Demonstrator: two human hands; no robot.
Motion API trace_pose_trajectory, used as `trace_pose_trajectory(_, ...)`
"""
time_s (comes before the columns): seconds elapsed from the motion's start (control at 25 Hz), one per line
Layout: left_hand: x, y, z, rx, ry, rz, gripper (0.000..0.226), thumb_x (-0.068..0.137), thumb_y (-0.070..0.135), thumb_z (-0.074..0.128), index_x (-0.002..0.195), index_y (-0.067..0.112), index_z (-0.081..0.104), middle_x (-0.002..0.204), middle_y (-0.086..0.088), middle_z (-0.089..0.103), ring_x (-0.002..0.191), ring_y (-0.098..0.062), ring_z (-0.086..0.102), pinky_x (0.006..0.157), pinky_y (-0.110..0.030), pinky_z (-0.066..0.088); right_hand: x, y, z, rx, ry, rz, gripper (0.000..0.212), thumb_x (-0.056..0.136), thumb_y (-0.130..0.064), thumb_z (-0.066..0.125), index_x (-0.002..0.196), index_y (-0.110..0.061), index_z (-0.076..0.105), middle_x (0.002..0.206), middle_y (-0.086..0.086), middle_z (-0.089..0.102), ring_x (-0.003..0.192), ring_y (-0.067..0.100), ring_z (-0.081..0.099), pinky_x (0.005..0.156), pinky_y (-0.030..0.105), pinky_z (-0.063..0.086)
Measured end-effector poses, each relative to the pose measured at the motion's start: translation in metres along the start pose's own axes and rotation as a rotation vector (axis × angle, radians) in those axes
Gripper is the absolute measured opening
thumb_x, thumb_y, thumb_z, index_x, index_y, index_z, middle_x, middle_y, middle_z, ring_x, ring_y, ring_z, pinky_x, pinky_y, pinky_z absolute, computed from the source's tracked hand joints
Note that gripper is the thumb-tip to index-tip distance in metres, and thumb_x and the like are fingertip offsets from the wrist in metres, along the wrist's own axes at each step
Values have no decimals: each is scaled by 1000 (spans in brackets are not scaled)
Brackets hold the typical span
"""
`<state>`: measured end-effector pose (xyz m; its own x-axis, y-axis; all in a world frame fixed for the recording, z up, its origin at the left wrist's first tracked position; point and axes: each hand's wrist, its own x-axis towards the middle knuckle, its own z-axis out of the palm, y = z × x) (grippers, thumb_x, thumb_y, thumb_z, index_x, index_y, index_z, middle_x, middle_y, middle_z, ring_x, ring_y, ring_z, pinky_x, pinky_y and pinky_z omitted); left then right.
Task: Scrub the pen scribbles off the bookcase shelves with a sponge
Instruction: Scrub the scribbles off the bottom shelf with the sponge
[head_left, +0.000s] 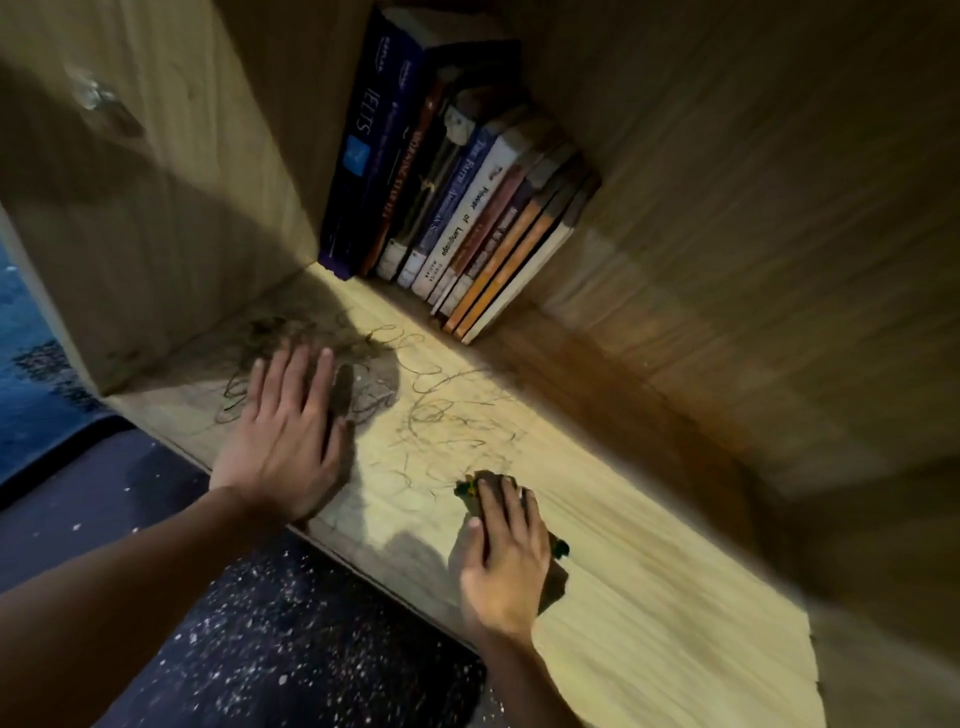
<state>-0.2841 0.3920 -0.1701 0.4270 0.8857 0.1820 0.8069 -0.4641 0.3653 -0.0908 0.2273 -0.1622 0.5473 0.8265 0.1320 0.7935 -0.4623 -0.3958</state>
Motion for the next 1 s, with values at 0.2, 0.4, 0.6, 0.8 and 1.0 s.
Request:
trace_pose_trajectory(0.2, 10, 0, 10, 128, -7, 187, 69, 96, 46, 19, 154, 9, 14, 159, -23, 5, 147, -38, -6, 117, -57, -2, 13, 21, 0, 136, -39, -40, 43, 84, -46, 39, 124, -49, 53, 143, -22, 43, 143, 3, 21, 116, 40, 21)
trace_pose_trajectory(0.4, 24, 0, 13, 162, -45, 288, 71, 93, 46, 27, 153, 9, 21, 160, -21, 5, 148, -36, -7, 118, -54, -4, 27, 19, -5, 15, -70, -76, 39, 94, -57, 36, 130, -52, 49, 146, -28, 35, 143, -4, 14, 114, 29, 15)
trace_pose_trajectory(0.6, 22, -2, 7, 20, -65, 233, 71, 96, 55, 17, 151, 9, 25, 158, -19, 14, 148, -29, -6, 118, -39, -11, 95, 29, -4, 76, -13, 90, 33, 97, -40, 49, 129, -34, 59, 151, -5, 37, 144, 16, 25, 117, 36, 22)
trace_pose_trajectory(0.8, 25, 0, 8, -29, -60, 277, 72, 96, 54, 3, 152, 12, 22, 161, -14, 7, 148, -22, -12, 117, -33, -15, 111, 8, 11, -20, 30, 101, 40, 100, -35, 38, 136, -25, 53, 148, -2, 42, 143, 25, 26, 119, 42, 17)
trace_pose_trajectory(1.0, 24, -3, 8, -75, -109, 213, 75, 93, 57, 0, 154, 16, 15, 162, -8, 5, 148, -17, -15, 119, -38, -10, 34, 48, -15, 59, -225, -589, 38, 100, -33, 45, 137, -33, 48, 150, -14, 37, 145, 14, 24, 119, 39, 19)
